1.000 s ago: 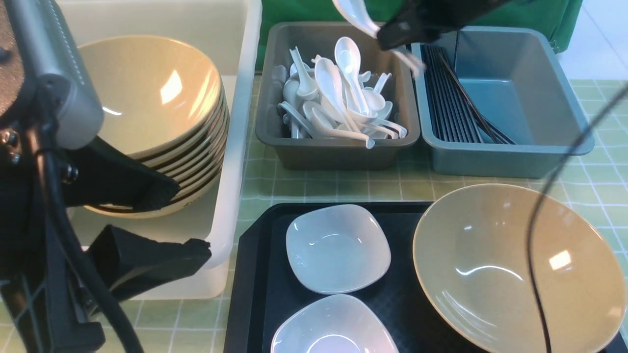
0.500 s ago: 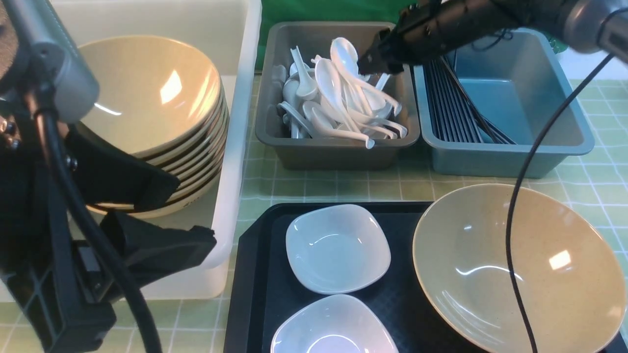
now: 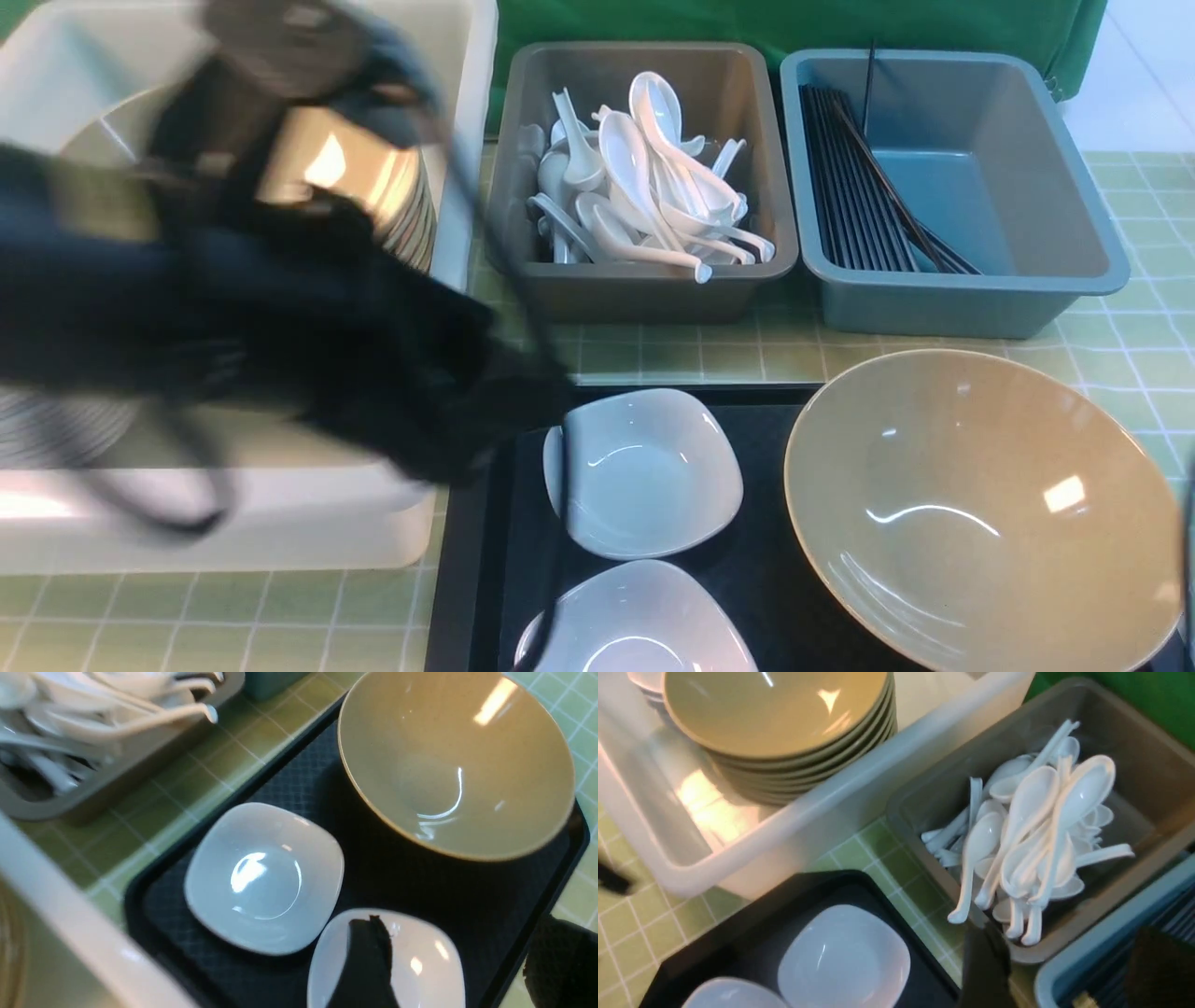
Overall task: On green table put chopsticks spoon bowls plates into blue grey white boxes.
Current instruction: 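Grasp the large bowl on the tray by its rim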
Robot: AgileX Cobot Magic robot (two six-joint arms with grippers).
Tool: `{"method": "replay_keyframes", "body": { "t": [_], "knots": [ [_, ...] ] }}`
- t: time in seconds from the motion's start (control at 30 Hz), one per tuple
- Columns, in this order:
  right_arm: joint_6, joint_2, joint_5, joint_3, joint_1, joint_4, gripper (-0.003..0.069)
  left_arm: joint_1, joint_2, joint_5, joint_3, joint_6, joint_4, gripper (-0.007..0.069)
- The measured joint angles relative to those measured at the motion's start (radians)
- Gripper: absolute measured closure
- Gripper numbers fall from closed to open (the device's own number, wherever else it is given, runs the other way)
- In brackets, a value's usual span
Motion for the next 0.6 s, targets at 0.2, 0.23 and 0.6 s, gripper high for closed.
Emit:
{"method": "replay_keyframes", "body": {
  "t": [0.2, 0.23, 0.6],
  "knots": [
    [-0.034, -0.336, 0.000, 0.292, 0.000, -0.075, 0.0423, 0.000, 0.214, 0.048, -0.104, -0.007, -0.076, 0.0225],
    [-0.048, -0.384, 0.000, 0.340, 0.000, -0.075, 0.0456, 0.000, 0.251, 0.067, -0.129, -0.007, -0.091, 0.0225],
    [-0.173, -0.752, -0.004, 0.697, 0.000, -0.011, 0.0636, 0.000, 0.664, 0.117, -0.408, -0.017, -0.202, 0.0200]
  ]
}}
